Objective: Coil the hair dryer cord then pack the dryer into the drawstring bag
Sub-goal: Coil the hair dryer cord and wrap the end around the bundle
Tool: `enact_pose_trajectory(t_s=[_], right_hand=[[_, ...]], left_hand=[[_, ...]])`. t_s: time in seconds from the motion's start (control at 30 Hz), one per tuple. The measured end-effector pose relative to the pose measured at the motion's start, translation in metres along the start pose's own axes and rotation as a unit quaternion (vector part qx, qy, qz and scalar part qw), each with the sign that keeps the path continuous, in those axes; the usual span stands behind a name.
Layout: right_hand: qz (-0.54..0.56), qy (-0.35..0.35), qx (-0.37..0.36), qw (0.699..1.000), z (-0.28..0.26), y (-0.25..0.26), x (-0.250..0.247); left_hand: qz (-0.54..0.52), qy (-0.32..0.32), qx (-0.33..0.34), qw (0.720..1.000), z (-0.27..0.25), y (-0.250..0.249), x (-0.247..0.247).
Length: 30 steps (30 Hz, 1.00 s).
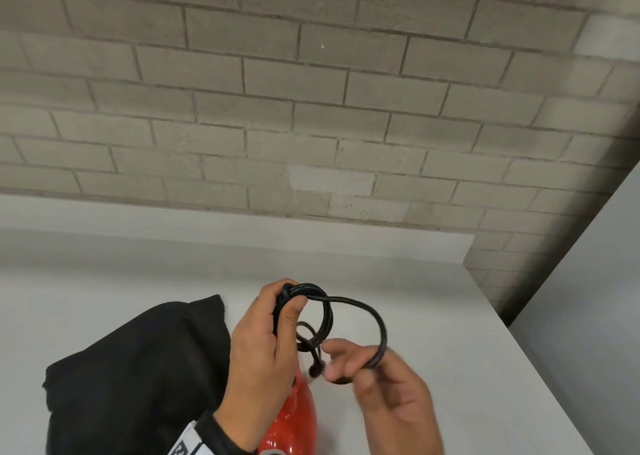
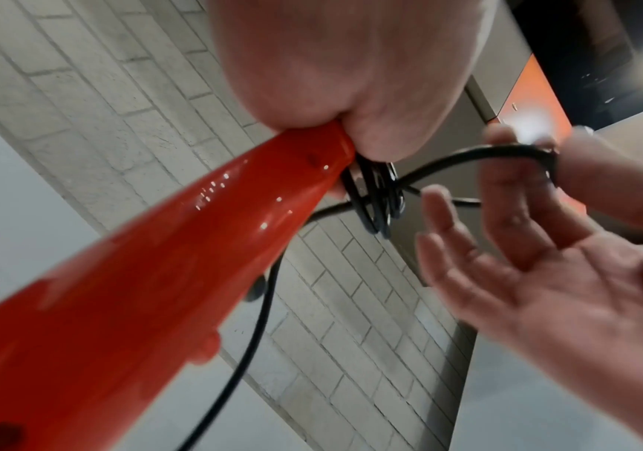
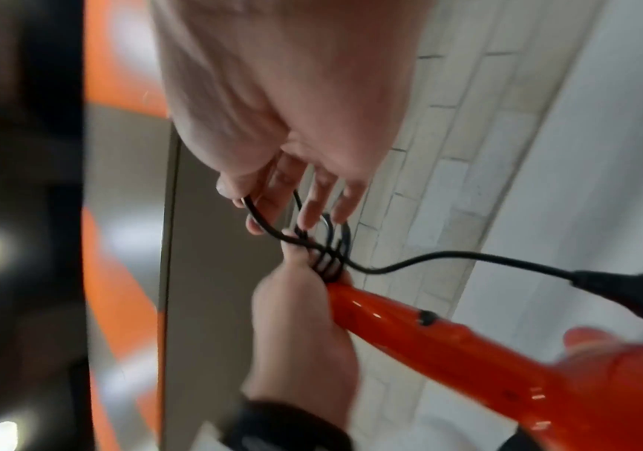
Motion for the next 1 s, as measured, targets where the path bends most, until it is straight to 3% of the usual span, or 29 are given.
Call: enact_pose_trajectory(t_s=[0.07, 0.13, 0.2, 0.27, 0.33, 0.4, 0.5, 0.57, 0.63, 0.8, 0.9, 1.0], right_hand=[[0.205, 0.037, 0.094, 0.973, 0.005, 0.01, -0.004], [0.284, 0.026, 0.194, 0.939, 0.011, 0.02, -0.017], [0.167, -0.04, 0.277, 0.945, 0.011, 0.023, -0.038], [0.027, -0.05, 0.299, 0.953, 0.013, 0.031, -0.055], [-0.141, -0.072, 0.252, 0.955, 0.02, 0.029, -0.075], [-0.316, -0.114, 0.151, 0.93, 0.021, 0.026, -0.091], [-0.504, -0.152, -0.074, 0.847, 0.014, 0.034, -0.069], [-0.52, -0.142, -0.21, 0.815, 0.002, 0.039, -0.037], [-0.482, -0.122, -0.244, 0.832, -0.008, 0.036, -0.006], [-0.442, -0.029, -0.074, 0.893, -0.013, -0.005, 0.024], [-0.363, 0.025, 0.022, 0.931, -0.01, -0.02, 0.025], [-0.285, 0.007, 0.036, 0.958, -0.004, -0.01, 0.016]], left_hand=[[0.001, -0.003, -0.013, 1.0, 0.003, 0.004, -0.003], [0.001, 0.002, -0.021, 1.0, 0.004, 0.006, -0.003], [0.008, 0.005, -0.019, 1.0, 0.004, 0.007, -0.003], [0.014, 0.002, -0.014, 1.0, 0.004, 0.008, -0.004], [0.018, 0.001, -0.008, 1.0, 0.003, 0.009, -0.004], [0.005, 0.005, -0.014, 1.0, 0.001, 0.009, -0.002], [0.002, 0.016, -0.018, 1.0, -0.003, 0.007, 0.005], [0.022, 0.017, -0.003, 1.0, -0.003, 0.004, 0.007], [0.022, 0.018, -0.007, 1.0, -0.002, 0.004, 0.007], [0.005, 0.014, -0.037, 0.999, -0.002, 0.007, 0.005], [0.012, 0.011, -0.028, 0.999, -0.001, 0.008, 0.002], [0.003, 0.015, -0.03, 0.999, 0.001, 0.005, 0.0]])
Point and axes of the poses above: each hand's wrist, its own z-axis towards the middle knuckle, its own x-axis out of the palm, y = z × x, the point moved 6 cm from there along z, towards the middle knuckle, and after that the axes turned 9 degrees about -y, right-handed, at the moved point
